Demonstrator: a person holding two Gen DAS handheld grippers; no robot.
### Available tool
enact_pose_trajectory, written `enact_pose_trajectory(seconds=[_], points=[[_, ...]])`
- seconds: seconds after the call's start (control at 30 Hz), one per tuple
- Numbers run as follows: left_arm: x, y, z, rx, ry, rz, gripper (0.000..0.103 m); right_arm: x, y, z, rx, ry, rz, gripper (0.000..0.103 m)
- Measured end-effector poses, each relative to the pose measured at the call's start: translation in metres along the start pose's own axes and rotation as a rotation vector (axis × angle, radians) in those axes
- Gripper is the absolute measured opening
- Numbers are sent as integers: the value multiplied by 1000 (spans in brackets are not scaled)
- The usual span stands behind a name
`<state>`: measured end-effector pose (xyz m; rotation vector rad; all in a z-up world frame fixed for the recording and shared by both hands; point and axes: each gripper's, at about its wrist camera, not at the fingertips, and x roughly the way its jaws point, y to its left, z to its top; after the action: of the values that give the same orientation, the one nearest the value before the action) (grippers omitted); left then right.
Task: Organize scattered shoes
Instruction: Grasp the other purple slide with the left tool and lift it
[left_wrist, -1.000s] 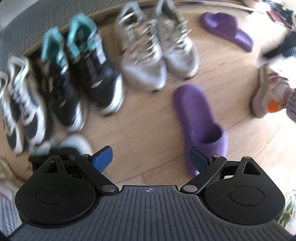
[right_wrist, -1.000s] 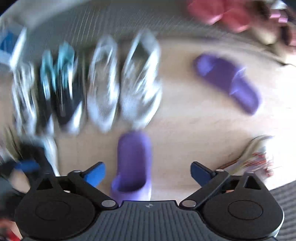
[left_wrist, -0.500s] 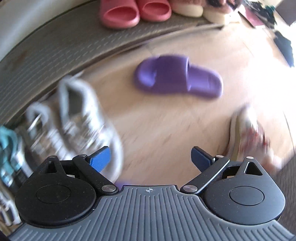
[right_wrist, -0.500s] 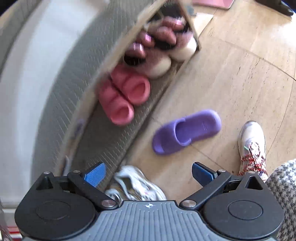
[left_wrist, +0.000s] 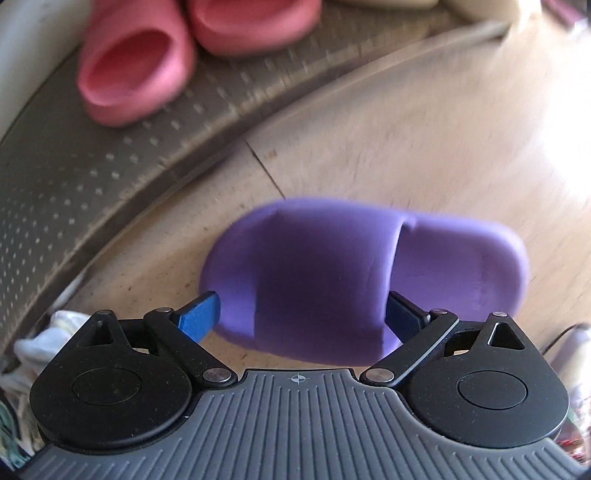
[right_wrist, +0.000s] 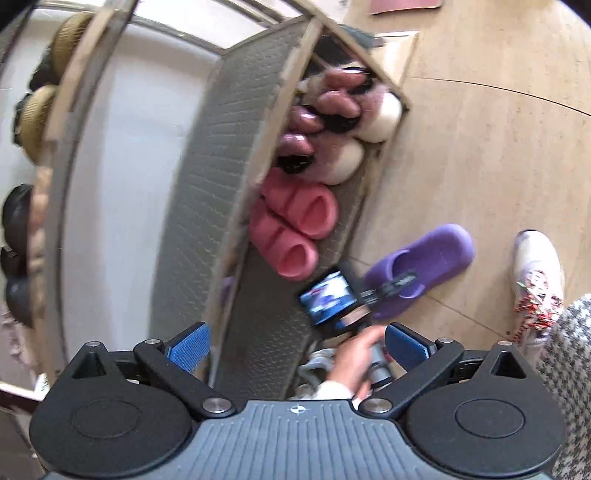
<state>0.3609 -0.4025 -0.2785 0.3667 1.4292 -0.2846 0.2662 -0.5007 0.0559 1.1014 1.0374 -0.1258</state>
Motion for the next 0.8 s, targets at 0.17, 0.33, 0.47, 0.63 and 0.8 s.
enact_pose_trajectory(seconds=[0.17, 0.33, 0.47, 0.63, 0.8], points=[[-51, 19, -29, -38, -91, -75, 65, 10, 5, 0, -19, 33, -44, 103], [-129, 60, -98, -122, -143, -139, 65, 25, 20, -7, -35, 44, -56, 103], [-184, 132, -210, -430, -101, -141, 65, 45, 39, -26, -62, 85, -40, 103], [-184, 197, -350, -899, 21, -48, 65, 81, 66, -70, -195, 194, -53, 102], [-164, 217, -432, -1328, 40, -50, 67, 105, 77, -98, -289, 246, -96, 102]])
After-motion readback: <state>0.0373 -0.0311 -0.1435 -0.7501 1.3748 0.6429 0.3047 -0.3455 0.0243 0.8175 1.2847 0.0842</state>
